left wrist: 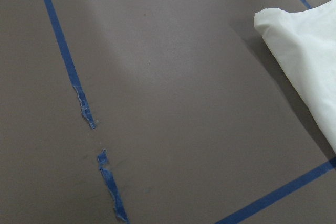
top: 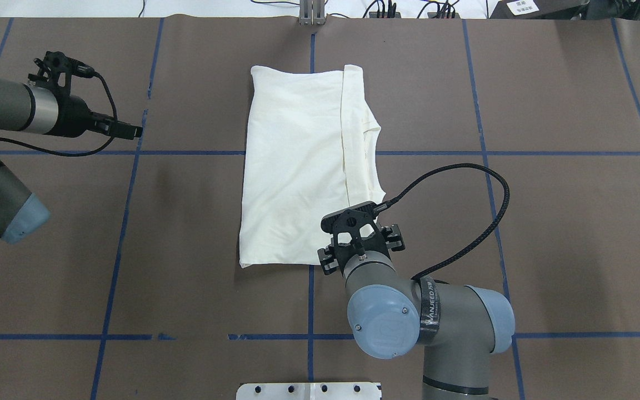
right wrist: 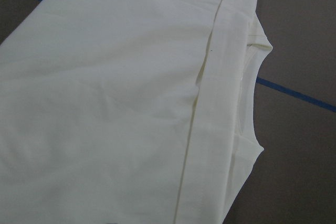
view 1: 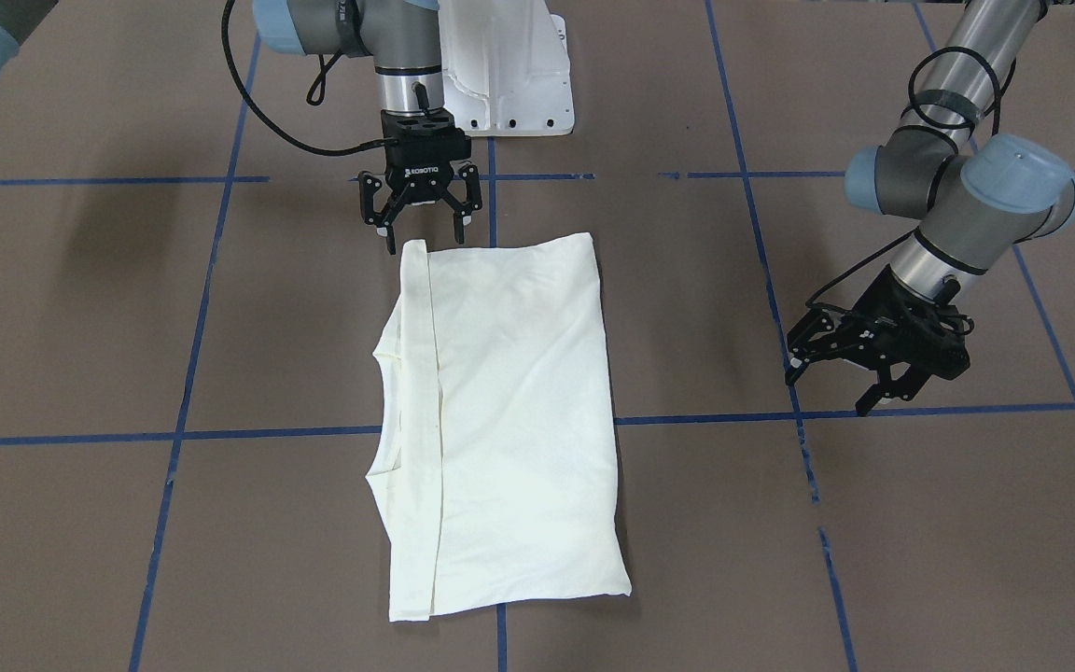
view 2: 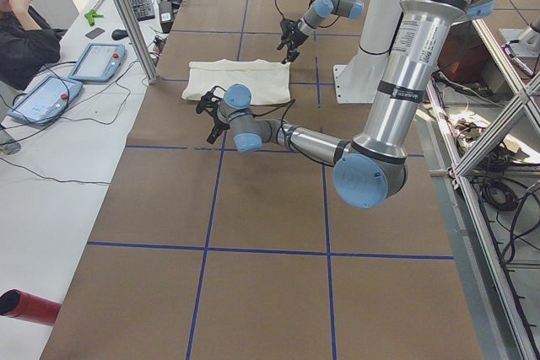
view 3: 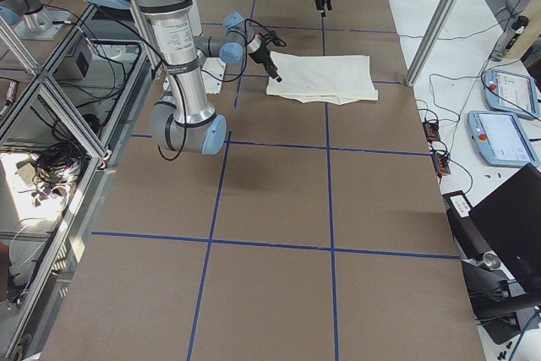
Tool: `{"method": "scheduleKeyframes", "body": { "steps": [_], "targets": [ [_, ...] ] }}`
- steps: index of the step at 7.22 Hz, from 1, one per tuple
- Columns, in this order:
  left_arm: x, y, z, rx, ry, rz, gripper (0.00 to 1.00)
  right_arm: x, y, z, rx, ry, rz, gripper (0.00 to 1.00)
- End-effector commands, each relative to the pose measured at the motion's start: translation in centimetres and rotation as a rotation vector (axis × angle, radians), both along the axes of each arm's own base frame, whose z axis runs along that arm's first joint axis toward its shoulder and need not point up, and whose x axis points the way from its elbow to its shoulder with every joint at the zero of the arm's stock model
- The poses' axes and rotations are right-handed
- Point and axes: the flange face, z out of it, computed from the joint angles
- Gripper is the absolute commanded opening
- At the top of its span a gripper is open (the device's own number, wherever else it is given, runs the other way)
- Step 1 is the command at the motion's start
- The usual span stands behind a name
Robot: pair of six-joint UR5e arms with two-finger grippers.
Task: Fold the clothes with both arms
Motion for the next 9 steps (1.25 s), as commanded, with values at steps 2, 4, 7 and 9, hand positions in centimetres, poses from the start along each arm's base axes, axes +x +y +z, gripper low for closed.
{"method": "scheduleKeyframes", "body": {
  "steps": [2,4,7,9],
  "targets": [
    [0.0,0.1,0.2,-0.002,-0.003,0.0,1.0,-1.3,1.5,1.1,0.085,0.173,-0.141,0.54],
    [0.0,0.1,0.2,-0.002,-0.003,0.0,1.0,-1.7,2.4,1.4,0.097,0.191,-0.172,0.5],
    [0.0,0.1,0.2,-0.003,-0.002,0.002,1.0,-2.4,2.8,2.5,0.096,0.217,-0.187,0.48],
    [0.0,0.1,0.2,-0.003,-0.002,0.002,1.0,-2.9,2.8,2.9,0.093,0.228,-0.19,0.4]
  ]
}}
